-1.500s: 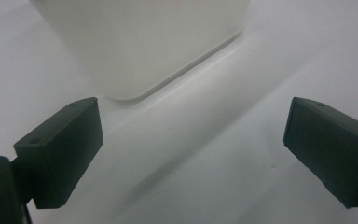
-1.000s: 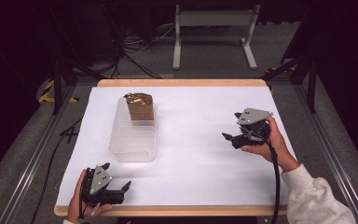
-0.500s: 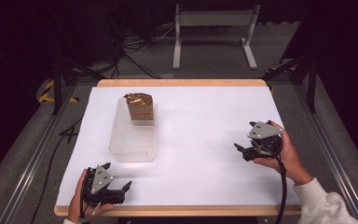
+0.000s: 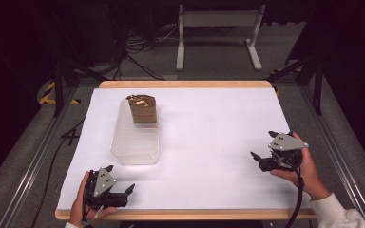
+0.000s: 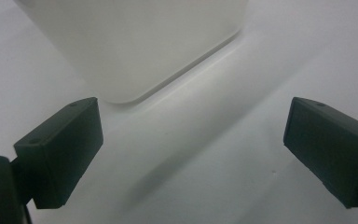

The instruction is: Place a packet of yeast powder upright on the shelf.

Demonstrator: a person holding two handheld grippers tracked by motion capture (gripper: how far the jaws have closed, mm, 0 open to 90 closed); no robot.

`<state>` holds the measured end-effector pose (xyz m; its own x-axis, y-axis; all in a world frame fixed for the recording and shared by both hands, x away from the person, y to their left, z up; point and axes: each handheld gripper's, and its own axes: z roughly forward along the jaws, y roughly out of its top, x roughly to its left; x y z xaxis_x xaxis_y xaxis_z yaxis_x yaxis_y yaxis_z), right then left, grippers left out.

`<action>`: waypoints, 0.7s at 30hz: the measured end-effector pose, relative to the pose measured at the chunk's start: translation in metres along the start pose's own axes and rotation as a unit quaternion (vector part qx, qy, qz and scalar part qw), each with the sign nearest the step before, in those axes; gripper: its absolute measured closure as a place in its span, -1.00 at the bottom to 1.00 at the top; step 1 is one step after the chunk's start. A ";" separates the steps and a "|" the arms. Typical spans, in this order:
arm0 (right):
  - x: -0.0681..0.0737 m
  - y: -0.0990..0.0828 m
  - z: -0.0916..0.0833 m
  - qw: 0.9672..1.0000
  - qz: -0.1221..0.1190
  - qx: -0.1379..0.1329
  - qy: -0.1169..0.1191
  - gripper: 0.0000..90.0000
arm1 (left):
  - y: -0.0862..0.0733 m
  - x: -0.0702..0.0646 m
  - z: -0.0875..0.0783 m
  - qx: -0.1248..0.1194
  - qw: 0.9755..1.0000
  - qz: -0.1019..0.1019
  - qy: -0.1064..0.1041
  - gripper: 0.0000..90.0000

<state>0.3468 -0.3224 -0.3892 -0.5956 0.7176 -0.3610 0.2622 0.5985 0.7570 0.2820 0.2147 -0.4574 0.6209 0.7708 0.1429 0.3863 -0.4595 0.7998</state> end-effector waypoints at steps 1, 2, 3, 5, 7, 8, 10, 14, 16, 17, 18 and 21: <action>-0.001 -0.003 -0.002 1.000 0.001 -0.001 -0.001 -0.82 | 0.000 0.000 0.000 0.000 1.000 0.000 0.000 -0.88; -0.001 -0.005 -0.003 1.000 0.002 0.001 -0.001 -0.83 | 0.000 0.000 0.000 0.000 1.000 -0.001 0.001 -0.88; -0.002 -0.008 -0.004 1.000 0.007 0.002 0.001 -0.83 | 0.000 0.001 0.000 0.000 1.000 0.000 0.002 -0.88; -0.002 -0.015 -0.007 1.000 0.010 0.000 -0.003 -0.83 | 0.000 0.001 0.000 -0.001 1.000 -0.001 0.002 -0.88; -0.002 -0.020 -0.009 1.000 0.015 -0.002 -0.006 -0.83 | 0.000 0.001 0.000 0.001 1.000 -0.003 0.002 -0.88; -0.002 -0.024 -0.010 1.000 0.019 -0.003 -0.007 -0.83 | 0.000 0.001 0.000 0.001 1.000 -0.002 0.002 -0.88; -0.002 -0.030 -0.012 1.000 0.021 -0.009 -0.010 -0.84 | 0.000 0.001 0.001 0.000 1.000 0.000 0.002 -0.88; -0.002 -0.042 -0.015 0.999 0.039 -0.019 -0.011 -0.83 | 0.001 0.001 0.001 0.000 1.000 -0.001 0.004 -0.88; -0.001 -0.046 -0.017 0.999 0.041 -0.020 -0.016 -0.83 | 0.001 0.001 0.002 0.000 1.000 0.000 0.005 -0.88; -0.001 -0.048 -0.018 0.999 0.043 -0.022 -0.022 -0.83 | 0.001 0.001 0.002 -0.001 1.000 0.000 0.004 -0.88; -0.001 -0.050 -0.019 0.998 0.044 -0.023 -0.029 -0.83 | 0.001 0.001 0.002 0.000 1.000 -0.001 0.005 -0.88; 0.001 -0.057 -0.023 0.998 0.052 -0.029 -0.033 -0.83 | 0.001 0.002 0.001 -0.001 1.000 -0.004 0.006 -0.88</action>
<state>0.3137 -0.3640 -0.4205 -0.5164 0.7972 -0.3128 0.2740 0.4998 0.8217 0.2842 0.2153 -0.4571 0.6102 0.7791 0.1435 0.3890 -0.4525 0.8024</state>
